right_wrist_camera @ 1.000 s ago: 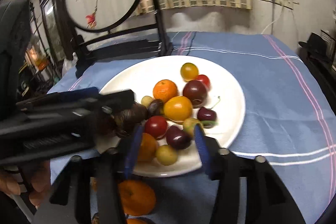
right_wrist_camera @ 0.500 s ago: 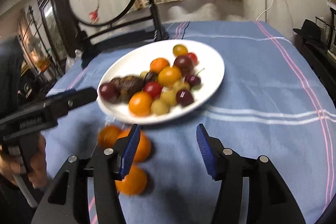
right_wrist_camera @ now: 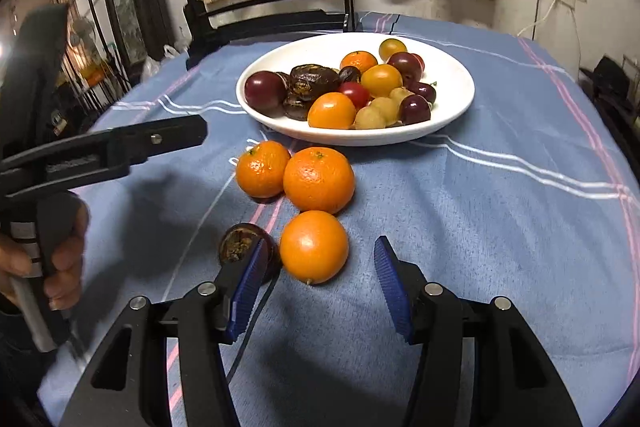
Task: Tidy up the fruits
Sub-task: 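Grasp the last brown fruit with the left gripper while the right gripper grasps a tangerine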
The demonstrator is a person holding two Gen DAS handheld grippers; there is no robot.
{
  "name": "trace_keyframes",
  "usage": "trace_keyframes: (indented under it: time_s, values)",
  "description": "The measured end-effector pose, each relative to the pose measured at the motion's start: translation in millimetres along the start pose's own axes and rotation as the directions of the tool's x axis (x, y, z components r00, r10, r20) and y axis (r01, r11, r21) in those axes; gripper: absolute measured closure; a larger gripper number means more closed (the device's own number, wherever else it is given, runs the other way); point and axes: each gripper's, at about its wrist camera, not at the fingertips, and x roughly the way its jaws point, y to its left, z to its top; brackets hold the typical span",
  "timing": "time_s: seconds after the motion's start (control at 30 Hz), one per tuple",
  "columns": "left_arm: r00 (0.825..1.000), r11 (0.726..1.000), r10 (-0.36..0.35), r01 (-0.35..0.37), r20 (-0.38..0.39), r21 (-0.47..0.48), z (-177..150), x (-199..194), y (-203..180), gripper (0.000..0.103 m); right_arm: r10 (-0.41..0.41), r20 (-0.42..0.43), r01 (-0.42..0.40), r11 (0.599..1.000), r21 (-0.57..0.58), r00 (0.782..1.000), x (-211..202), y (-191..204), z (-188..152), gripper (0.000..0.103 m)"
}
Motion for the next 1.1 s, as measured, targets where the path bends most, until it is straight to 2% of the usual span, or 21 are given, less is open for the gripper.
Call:
trace_keyframes:
  time_s: [0.1,0.13,0.17,0.27,0.4,0.53,0.7,0.77,0.8,0.83,0.87,0.9,0.97,1.1]
  values:
    - [1.000,1.000,-0.002,0.002,-0.014,0.022,-2.1,2.1,-4.0,0.010,-0.014,0.001,0.014,1.000,-0.010,1.000,6.4,2.8,4.5,0.048]
    - [1.000,1.000,-0.004,0.005,-0.022,0.028,-2.7,3.4,-5.5,0.010,-0.013,-0.007,0.013,1.000,-0.008,1.000,9.4,2.5,5.2,0.060]
    - [0.999,0.999,-0.014,0.015,-0.038,0.034,-4.2,5.8,-7.2,0.010,0.001,-0.017,-0.001,1.000,-0.004,1.000,12.7,1.7,5.0,0.065]
    - [0.997,0.998,-0.034,0.038,-0.069,0.052,-7.5,9.6,-12.5,0.010,0.013,-0.009,-0.013,1.000,0.010,1.000,11.2,-2.3,3.9,0.065]
    - [0.994,0.995,-0.053,0.060,-0.093,0.075,-12.7,9.0,-21.4,0.010,0.038,0.013,-0.039,0.994,0.104,0.999,2.5,-25.2,1.6,0.065]
    - [0.990,0.991,-0.066,0.080,-0.122,0.111,-21.2,9.9,-35.9,0.010,0.011,0.026,-0.015,0.982,0.187,1.000,-2.7,-50.6,0.1,0.065]
    - [0.985,0.978,-0.069,0.098,-0.157,0.183,-36.7,17.0,-57.2,0.011,-0.001,0.029,-0.005,0.979,0.203,1.000,-3.2,-54.3,-0.5,0.065]
    - [0.985,0.967,-0.064,0.102,-0.162,0.235,-42.2,20.1,-67.1,0.027,0.008,0.030,-0.013,0.981,0.193,1.000,-2.8,-50.6,0.0,0.065]
    - [0.984,0.962,-0.062,0.104,-0.169,0.254,-44.3,22.1,-69.8,0.042,0.013,0.029,-0.018,0.983,0.183,1.000,-2.4,-47.8,0.0,0.065]
    - [0.980,0.956,-0.068,0.117,-0.185,0.269,-46.4,24.8,-72.2,0.051,0.014,0.028,-0.018,0.984,0.175,1.000,-1.9,-45.5,0.1,0.065]
    - [0.982,0.950,-0.067,0.116,-0.176,0.289,-48.6,24.5,-75.3,0.052,0.013,0.028,-0.017,0.985,0.170,1.000,-2.1,-44.1,0.1,0.065]
    - [0.983,0.946,-0.071,0.121,-0.171,0.300,-49.8,23.5,-76.6,0.064,0.012,0.028,-0.017,0.987,0.163,1.000,-2.0,-42.4,0.1,0.065]
    - [0.982,0.942,-0.077,0.128,-0.173,0.310,-50.3,21.6,-78.8,0.064,0.012,0.031,-0.017,0.987,0.160,0.999,-3.3,-41.2,0.3,0.065]
    - [0.984,0.953,-0.092,0.131,-0.152,0.272,-43.1,14.7,-71.8,0.064,0.023,0.060,-0.033,0.984,0.178,0.998,-9.8,-41.6,1.0,0.065]
